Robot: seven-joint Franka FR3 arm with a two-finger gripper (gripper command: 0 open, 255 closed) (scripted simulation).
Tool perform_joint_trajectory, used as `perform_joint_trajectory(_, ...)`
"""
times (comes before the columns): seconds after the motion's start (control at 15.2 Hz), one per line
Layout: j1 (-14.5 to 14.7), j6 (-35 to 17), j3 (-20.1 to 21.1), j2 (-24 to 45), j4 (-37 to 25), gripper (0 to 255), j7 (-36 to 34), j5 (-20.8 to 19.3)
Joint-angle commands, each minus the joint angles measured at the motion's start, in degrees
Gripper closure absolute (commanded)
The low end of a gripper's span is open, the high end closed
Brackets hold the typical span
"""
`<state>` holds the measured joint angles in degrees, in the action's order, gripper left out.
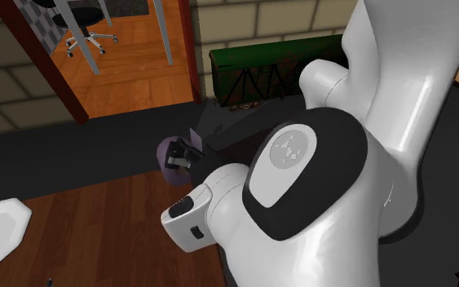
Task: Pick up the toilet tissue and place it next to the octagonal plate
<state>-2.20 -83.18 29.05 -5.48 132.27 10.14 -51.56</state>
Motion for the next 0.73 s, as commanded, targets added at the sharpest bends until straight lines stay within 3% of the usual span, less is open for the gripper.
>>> perform_joint_trajectory(0.0,0.02,0.67,-0.07,-1.15,-0.58,255,1.5,0.18)
perform_joint_trajectory(0.4,0.08,2.37,-0.28,-3.58,-2.24,255,5.06,0.46)
perform_joint_trajectory(0.66,-2.31,1.27,-2.05,2.82,-8.4,255,6.36,-4.45)
